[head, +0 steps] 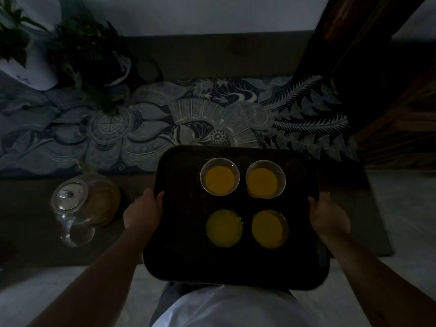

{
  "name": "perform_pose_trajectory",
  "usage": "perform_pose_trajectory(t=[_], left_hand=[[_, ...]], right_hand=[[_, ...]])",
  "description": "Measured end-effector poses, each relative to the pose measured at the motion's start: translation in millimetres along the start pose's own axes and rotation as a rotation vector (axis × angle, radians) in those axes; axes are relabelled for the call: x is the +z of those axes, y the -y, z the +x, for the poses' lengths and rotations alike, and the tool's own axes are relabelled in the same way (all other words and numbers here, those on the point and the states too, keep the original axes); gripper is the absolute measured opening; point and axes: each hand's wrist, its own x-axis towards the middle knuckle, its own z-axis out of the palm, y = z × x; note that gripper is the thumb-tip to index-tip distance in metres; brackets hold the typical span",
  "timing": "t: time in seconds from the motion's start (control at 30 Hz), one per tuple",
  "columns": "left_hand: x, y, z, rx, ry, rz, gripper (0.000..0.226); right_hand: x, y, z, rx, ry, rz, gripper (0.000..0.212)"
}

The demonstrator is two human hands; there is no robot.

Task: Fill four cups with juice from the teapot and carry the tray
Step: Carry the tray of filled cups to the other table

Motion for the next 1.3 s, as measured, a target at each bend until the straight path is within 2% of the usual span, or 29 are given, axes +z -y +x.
perform_pose_trajectory(t=[0.23, 0.43, 0.8, 1.03, 1.17, 1.3], left_hand=[[-4.2, -25.7, 8.8, 0.174, 0.001, 0.039, 0.04], [-2.5, -55.4, 12.5, 0.343, 0.047, 0.043, 0.045], [-5.8, -122.8, -12.3, 0.844, 0.05, 0.173, 0.048], [12.3, -169.5, -77.8, 1.124, 0.085, 0.257, 0.044], [26.3, -195.6, -135.8, 1.295, 0.136, 0.295, 0.042], [44.1, -215.4, -207.7, 1.447, 0.189, 0.319, 0.038]], right_hand=[[-4.1, -37.9, -38.6, 0.172, 0.017, 0.085, 0.044], [-7.0, -68.3, -95.2, 0.308, -0.056, 0.133, 0.038], [43.1, -119.1, -242.9, 0.686, -0.141, 0.332, 0.038], [74.5, -150.0, -358.0, 0.914, -0.249, 0.454, 0.026], [99.9, -172.7, -428.5, 1.063, -0.321, 0.508, 0.032], [130.6, -194.3, -502.1, 1.214, -0.322, 0.506, 0.039]])
